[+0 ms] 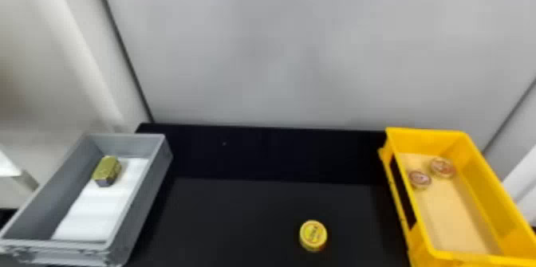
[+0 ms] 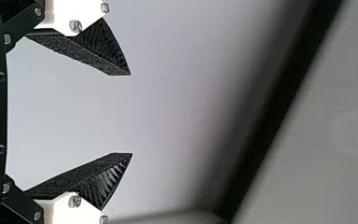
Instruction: Pick up the round yellow can and place it in the yellow rectangular box
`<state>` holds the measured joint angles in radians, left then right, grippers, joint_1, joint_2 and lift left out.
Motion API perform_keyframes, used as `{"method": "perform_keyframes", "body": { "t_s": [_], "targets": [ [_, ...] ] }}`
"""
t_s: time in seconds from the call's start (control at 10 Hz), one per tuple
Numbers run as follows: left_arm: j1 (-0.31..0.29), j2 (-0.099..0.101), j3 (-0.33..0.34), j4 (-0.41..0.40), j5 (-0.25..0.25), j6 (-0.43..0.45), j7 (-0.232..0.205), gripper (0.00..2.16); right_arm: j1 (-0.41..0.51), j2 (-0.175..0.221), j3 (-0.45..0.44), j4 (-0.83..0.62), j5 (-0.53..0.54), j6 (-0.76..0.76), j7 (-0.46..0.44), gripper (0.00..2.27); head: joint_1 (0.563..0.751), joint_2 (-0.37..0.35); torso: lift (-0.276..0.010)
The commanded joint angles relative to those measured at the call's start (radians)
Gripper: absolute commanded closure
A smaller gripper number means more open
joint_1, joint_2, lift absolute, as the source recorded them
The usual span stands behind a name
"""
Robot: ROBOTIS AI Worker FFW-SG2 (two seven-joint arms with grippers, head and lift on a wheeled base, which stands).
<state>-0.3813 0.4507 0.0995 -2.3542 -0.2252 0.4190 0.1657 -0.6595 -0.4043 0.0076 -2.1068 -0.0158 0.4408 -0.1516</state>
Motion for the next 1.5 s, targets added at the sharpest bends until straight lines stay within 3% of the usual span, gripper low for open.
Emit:
{"method": "perform_keyframes", "body": {
  "t_s": [0.0,0.3,0.6,0.8,1.1,1.3,1.4],
  "targets": [
    [-0.004,-0.003,-0.007,0.003,0.001,0.003,-0.002,0.09,0.003,0.05,0.012,0.065,-0.09,0.253,0.069,0.21,0.663,0.054,-0.01],
    [-0.021,-0.006,-0.035,0.01,0.006,0.015,-0.008,0.09,0.037,0.11,0.046,0.199,-0.121,0.436,0.211,0.21,0.663,0.054,-0.01],
    [-0.038,-0.019,-0.056,0.027,0.007,0.012,-0.008,0.09,0.052,0.116,0.129,0.35,-0.112,0.551,0.432,0.21,0.663,0.054,-0.01],
    [-0.042,-0.027,-0.063,0.035,0.007,0.011,-0.009,0.09,0.101,0.145,0.15,0.446,-0.009,0.551,0.598,0.21,0.663,0.054,-0.01],
    [-0.051,-0.036,-0.06,0.041,0.006,-0.003,-0.008,0.09,0.173,0.222,0.129,0.518,0.119,0.546,0.713,0.21,0.663,0.054,-0.01],
    [-0.056,-0.058,-0.05,0.059,0.006,-0.023,-0.008,0.09,0.218,0.225,0.137,0.547,0.126,0.537,0.75,0.21,0.663,0.054,-0.01],
    [-0.056,-0.059,-0.049,0.061,0.007,-0.023,-0.008,0.09,0.225,0.225,0.144,0.568,0.143,0.535,0.782,0.21,0.663,0.054,-0.01]
  ]
}}
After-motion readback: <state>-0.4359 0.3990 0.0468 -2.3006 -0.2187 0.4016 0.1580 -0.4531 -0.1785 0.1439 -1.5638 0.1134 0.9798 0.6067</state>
